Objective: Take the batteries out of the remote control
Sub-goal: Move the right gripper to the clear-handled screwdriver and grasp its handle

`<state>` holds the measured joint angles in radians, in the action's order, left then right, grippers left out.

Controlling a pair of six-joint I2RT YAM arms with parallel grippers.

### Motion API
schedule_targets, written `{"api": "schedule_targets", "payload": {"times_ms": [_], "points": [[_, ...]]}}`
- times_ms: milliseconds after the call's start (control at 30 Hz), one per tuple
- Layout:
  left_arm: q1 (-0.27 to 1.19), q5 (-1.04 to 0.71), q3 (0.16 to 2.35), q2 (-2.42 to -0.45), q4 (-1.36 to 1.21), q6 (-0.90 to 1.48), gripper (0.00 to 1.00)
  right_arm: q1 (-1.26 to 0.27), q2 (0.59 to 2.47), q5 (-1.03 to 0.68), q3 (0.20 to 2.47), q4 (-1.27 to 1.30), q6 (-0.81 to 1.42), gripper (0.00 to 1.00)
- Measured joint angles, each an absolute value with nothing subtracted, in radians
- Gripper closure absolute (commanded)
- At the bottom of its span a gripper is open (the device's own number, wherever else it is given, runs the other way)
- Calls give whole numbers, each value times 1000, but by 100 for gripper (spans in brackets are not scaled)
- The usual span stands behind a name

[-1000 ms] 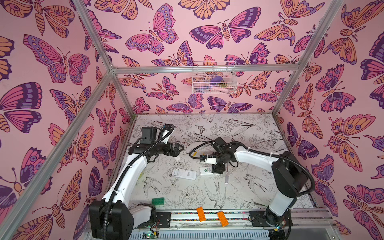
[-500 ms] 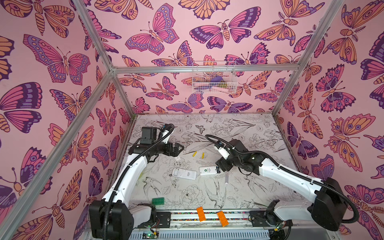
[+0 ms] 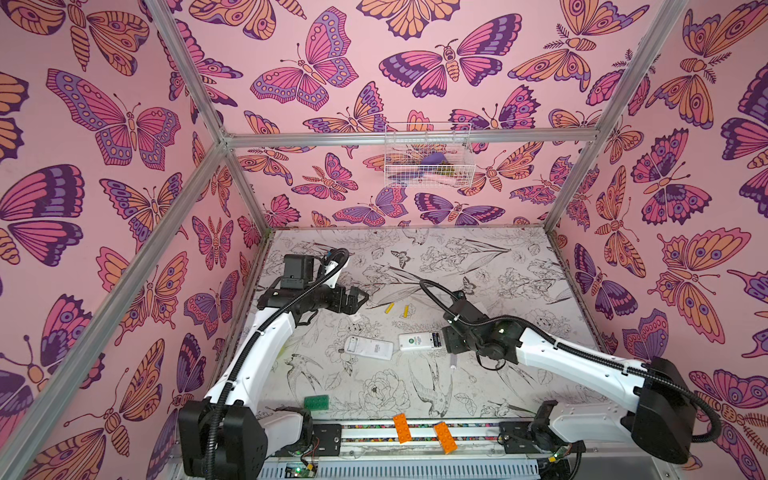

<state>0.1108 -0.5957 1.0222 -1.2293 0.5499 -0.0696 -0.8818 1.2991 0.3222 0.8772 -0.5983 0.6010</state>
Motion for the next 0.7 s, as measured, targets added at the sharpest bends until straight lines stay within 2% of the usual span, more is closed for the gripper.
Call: {"api": "schedule_targets", "payload": {"times_ms": [233,700], "points": [[111,-599,1022,-1229,550,-70,0,-896,1356,314,831,-599,713,58],[112,-603,1022,-1238,551,-65,0,-913,1471,274,802,-528,796,70]]}}
